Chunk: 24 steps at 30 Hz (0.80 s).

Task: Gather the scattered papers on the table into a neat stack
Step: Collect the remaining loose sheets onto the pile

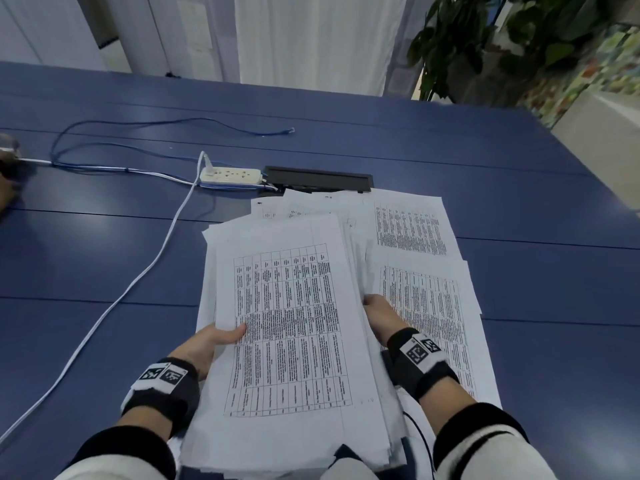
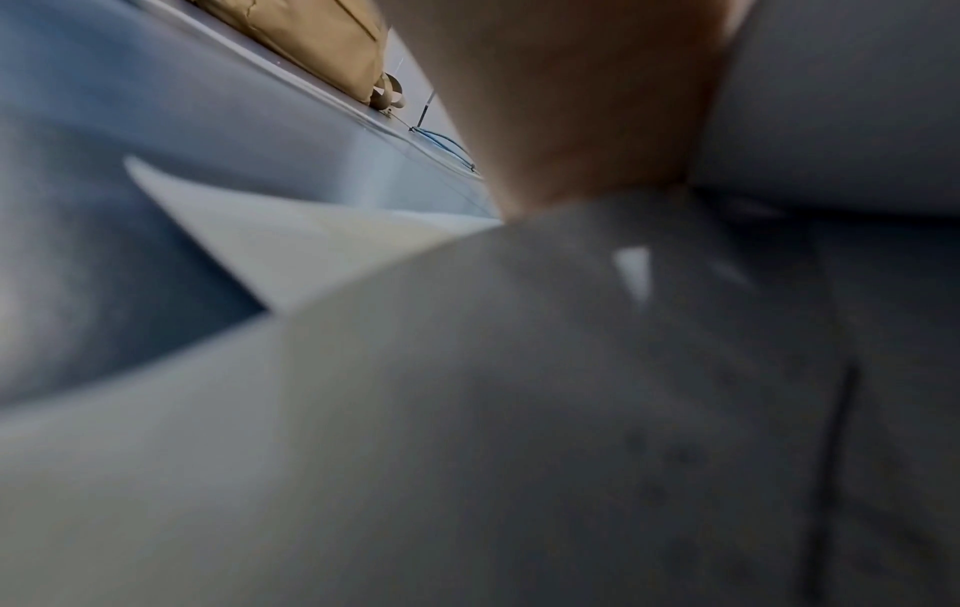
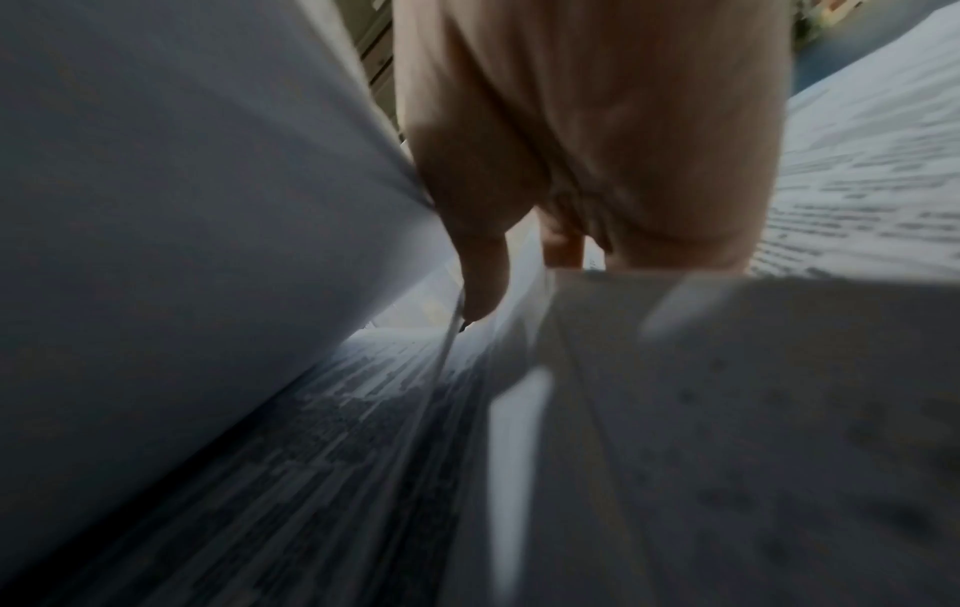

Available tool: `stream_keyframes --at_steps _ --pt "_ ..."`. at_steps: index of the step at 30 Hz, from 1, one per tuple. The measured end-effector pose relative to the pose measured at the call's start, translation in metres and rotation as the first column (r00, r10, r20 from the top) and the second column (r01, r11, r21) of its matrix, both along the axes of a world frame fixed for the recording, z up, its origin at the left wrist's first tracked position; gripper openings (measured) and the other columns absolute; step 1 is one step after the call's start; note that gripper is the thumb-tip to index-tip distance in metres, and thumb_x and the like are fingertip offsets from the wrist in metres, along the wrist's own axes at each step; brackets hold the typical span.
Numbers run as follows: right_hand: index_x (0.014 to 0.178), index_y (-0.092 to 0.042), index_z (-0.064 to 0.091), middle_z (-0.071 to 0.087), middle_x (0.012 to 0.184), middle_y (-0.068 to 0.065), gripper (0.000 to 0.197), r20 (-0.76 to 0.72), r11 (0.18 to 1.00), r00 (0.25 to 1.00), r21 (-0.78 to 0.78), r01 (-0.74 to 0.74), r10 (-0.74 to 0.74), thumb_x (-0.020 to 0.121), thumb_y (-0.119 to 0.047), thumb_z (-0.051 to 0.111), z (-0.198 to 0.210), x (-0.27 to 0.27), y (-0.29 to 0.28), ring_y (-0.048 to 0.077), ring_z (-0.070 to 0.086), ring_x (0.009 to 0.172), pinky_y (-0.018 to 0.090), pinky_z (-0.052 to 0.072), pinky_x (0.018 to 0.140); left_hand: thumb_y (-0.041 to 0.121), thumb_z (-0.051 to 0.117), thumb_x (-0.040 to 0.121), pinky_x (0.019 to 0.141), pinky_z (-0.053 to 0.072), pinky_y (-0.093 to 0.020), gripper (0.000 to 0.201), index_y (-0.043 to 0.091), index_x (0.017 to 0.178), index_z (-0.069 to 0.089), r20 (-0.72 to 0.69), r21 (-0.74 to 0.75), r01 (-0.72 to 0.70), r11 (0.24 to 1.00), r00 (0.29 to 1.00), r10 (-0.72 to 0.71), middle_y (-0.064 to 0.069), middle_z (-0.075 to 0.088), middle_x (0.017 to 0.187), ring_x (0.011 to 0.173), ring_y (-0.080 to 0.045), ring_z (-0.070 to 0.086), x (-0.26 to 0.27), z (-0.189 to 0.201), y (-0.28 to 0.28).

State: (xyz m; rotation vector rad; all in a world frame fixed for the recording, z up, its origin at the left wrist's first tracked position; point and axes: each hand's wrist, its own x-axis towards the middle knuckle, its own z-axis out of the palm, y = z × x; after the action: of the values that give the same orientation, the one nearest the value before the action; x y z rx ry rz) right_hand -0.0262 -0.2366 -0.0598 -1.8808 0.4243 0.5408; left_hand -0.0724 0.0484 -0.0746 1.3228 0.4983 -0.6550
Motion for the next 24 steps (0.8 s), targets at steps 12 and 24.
stream_keyframes --at_steps 12,24 --pt "0.124 0.004 0.049 0.061 0.103 0.004 0.037 -0.136 0.961 0.982 0.224 0.159 -0.130 0.099 -0.023 0.043 0.006 -0.005 -0.013 0.021 0.060 0.092 0.028 0.053 0.080 0.037 0.083 0.060 0.110 0.035 -0.047 0.084 0.008 0.130 0.048 0.115 0.198 0.107 0.974 0.985 -0.132 -0.007 0.062 0.125 0.118 -0.025 0.057 0.017 0.006 -0.013" --pt "0.139 -0.008 0.034 0.044 0.143 0.011 0.081 0.164 0.962 0.969 0.231 0.143 -0.183 0.073 -0.028 0.076 0.025 -0.001 -0.019 0.027 0.044 0.130 0.046 0.031 0.111 0.012 0.065 0.083 0.103 0.041 -0.041 0.043 0.012 0.123 0.049 0.408 0.283 -0.046 0.958 0.910 -0.077 0.005 0.063 0.102 0.096 -0.014 0.061 0.026 0.054 -0.057"
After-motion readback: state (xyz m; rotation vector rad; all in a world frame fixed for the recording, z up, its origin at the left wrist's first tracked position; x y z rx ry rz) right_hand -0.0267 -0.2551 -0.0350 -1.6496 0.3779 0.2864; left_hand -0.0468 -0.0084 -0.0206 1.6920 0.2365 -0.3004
